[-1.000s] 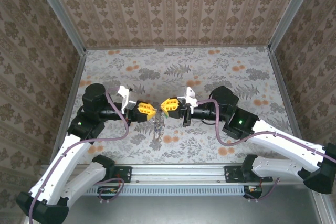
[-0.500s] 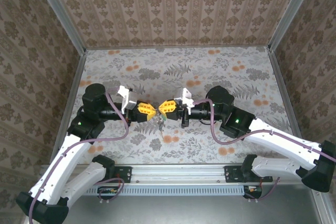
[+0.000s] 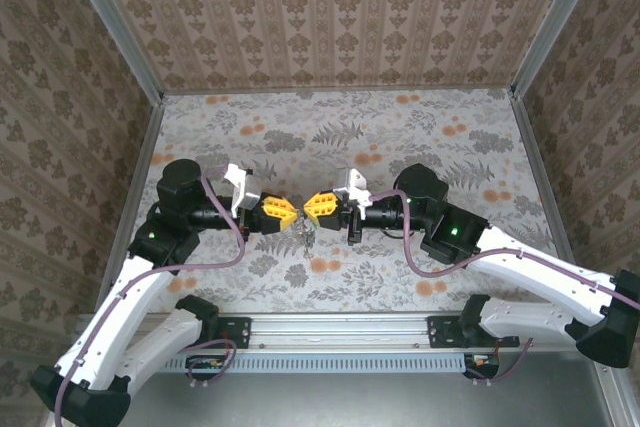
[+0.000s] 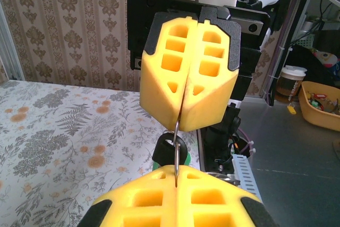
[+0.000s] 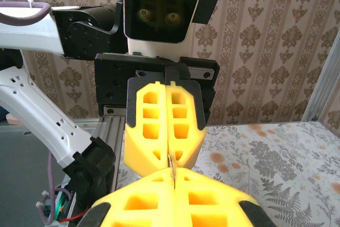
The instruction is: Put the keys on the keyring
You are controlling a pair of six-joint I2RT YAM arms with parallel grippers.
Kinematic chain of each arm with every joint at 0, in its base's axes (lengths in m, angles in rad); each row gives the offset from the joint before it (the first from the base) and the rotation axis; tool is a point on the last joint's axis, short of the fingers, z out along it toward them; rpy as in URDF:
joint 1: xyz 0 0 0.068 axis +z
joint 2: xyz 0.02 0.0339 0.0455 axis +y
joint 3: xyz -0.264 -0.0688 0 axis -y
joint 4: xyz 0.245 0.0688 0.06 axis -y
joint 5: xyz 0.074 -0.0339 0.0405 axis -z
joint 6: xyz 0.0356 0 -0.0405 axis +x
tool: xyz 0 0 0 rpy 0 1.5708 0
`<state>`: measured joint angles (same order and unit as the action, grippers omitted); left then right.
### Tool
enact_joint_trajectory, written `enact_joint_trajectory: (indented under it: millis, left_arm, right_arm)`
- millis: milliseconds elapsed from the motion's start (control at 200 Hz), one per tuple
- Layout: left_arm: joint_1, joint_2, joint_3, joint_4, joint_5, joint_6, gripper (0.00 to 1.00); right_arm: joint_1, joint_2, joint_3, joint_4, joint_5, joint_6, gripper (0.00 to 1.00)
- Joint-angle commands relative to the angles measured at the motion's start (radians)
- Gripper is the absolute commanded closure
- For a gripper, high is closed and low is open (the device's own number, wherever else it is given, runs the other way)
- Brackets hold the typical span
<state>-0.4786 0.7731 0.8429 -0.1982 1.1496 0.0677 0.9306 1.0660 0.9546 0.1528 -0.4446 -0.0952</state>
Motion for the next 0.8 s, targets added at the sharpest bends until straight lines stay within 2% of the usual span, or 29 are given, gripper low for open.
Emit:
enact_joint_trajectory:
  millis: [0,795]
  left_arm:
    - [-0.006,-0.005,0.039,-0.002,0.024,0.023,1.0]
    - [-0.006,-0.007,0.041,-0.002,0.026,0.023,1.0]
  right_arm:
    - [0.007,-0.021,0.011,0.011,-0.007,-0.006,1.0]
    - [0.007,-0.013,0.012,0.022,-0.006,0.0,1.0]
